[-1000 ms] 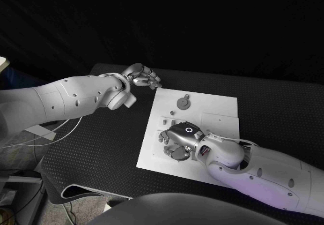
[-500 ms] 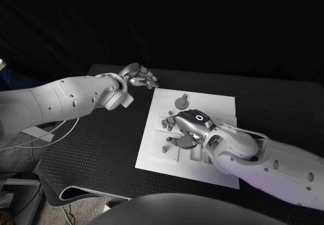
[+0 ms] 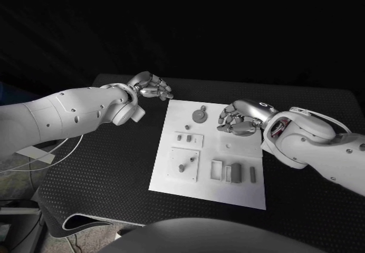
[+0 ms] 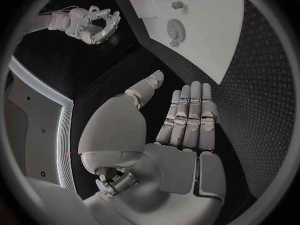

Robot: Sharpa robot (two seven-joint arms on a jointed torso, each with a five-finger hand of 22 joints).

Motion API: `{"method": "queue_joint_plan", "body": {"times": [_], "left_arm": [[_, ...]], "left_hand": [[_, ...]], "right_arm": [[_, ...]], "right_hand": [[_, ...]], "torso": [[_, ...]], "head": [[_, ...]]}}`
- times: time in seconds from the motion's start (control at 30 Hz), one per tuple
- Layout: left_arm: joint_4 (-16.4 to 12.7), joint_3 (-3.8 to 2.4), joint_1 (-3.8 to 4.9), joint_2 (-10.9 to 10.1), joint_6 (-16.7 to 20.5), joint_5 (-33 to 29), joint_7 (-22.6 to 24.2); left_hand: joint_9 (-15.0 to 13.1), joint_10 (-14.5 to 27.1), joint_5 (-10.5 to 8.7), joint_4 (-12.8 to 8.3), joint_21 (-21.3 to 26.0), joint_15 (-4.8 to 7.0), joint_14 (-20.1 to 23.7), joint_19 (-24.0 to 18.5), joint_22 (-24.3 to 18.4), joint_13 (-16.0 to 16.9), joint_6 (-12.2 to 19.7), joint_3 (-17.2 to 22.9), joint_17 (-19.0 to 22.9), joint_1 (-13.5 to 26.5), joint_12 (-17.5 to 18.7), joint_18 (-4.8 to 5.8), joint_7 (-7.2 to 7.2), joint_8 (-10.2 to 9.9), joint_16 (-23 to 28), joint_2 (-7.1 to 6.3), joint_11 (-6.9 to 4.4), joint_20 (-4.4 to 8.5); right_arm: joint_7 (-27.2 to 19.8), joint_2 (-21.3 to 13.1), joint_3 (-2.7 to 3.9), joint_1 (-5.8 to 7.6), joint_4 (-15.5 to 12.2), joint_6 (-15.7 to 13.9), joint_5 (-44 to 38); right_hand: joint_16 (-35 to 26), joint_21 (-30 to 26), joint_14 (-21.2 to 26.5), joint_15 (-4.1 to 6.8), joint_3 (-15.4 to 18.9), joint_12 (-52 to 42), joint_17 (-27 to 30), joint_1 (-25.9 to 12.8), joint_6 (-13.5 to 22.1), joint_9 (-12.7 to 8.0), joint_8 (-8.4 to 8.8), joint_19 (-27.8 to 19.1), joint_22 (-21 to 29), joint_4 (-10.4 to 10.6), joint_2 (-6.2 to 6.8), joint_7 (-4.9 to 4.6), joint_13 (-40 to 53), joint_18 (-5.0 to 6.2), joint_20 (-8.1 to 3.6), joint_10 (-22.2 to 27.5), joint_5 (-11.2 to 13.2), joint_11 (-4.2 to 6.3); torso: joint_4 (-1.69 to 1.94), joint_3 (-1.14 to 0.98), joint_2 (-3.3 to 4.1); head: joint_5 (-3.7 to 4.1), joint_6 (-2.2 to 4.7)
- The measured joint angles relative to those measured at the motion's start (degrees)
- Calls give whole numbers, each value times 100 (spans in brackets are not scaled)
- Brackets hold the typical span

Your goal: Assemble the parts on the task board

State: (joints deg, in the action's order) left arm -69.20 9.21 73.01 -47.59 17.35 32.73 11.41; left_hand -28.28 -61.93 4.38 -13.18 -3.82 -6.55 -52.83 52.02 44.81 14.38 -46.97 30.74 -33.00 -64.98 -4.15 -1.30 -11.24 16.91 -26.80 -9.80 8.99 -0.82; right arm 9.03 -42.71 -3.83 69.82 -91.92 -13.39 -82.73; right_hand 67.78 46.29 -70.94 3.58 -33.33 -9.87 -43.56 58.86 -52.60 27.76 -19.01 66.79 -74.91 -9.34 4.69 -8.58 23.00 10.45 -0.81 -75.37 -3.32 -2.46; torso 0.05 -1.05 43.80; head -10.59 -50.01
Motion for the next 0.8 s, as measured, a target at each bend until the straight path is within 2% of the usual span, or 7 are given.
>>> {"method": "queue_joint_plan", "body": {"times": [0.1,0.2,0.3,0.43,0.53,0.67,0.8], "left_arm": [[4,0,0,3,0,-1,1],[-7,0,0,-15,0,-2,6],[5,3,-1,-31,0,-5,11],[18,6,-3,-38,2,-7,16],[33,8,-3,-31,2,-7,19],[75,17,-8,3,-2,-10,22],[92,22,-17,21,-9,-12,27]], "left_hand": [[0,0,0,1,0,0,0,0,-1,0,0,-1,-4,0,0,0,0,0,0,0,0,0],[0,0,0,1,0,0,0,0,-1,0,0,-1,-10,0,0,0,0,0,19,0,0,0],[0,0,0,1,0,0,0,0,-7,0,0,-1,-13,0,0,0,0,0,22,0,0,0],[0,0,0,18,0,0,0,0,-10,0,0,-18,-19,0,0,0,0,0,22,0,0,0],[0,0,0,18,0,0,0,0,-12,0,0,-18,-25,17,0,0,0,0,22,-17,0,0],[0,0,0,18,0,0,0,0,-12,0,0,-18,-25,23,0,0,0,12,22,-24,0,0],[0,0,0,18,0,0,0,0,-18,0,0,-18,-32,23,0,0,0,22,22,-23,0,0]], "right_arm": [[112,-139,3,20,87,291,494],[252,-275,-7,17,92,626,908],[412,-367,-20,16,10,1076,1104],[702,-562,-160,14,-174,1690,1332],[879,-715,-204,11,-238,1849,1516],[1086,-866,-256,22,-301,1939,1776],[1257,-883,-446,21,-334,2045,2000]], "right_hand": [[0,42,-47,88,45,-285,0,67,45,19,0,10,0,-88,69,74,307,64,-10,-168,0,6],[0,43,-147,207,67,-1122,47,-21,3,95,35,128,0,-155,183,155,1603,66,-121,-139,0,170],[32,42,-184,262,124,-1483,37,-188,-68,158,35,182,0,-67,297,226,2119,137,-114,-79,0,272],[32,42,-189,270,169,-1696,14,-761,-84,203,35,182,0,435,324,243,2437,153,-114,-18,0,267],[154,154,-252,333,114,-1966,-50,-1003,-169,264,26,236,0,749,373,325,2765,170,-164,6,0,325],[736,244,-397,473,161,-2539,-462,-1188,-516,405,-145,314,0,864,377,462,3271,206,-207,-181,0,490],[1061,272,-377,515,204,-2900,-737,-1345,-600,465,-152,314,0,862,346,502,3593,223,-289,-205,0,514]], "torso": [[-1,0,-3],[1,0,-2],[2,-7,-2],[-4,-17,-4],[-14,-16,-14],[-35,-19,-33],[-60,-25,-62]], "head": [[169,0],[312,0],[446,0],[541,0],[596,0],[659,0],[719,0]]}}
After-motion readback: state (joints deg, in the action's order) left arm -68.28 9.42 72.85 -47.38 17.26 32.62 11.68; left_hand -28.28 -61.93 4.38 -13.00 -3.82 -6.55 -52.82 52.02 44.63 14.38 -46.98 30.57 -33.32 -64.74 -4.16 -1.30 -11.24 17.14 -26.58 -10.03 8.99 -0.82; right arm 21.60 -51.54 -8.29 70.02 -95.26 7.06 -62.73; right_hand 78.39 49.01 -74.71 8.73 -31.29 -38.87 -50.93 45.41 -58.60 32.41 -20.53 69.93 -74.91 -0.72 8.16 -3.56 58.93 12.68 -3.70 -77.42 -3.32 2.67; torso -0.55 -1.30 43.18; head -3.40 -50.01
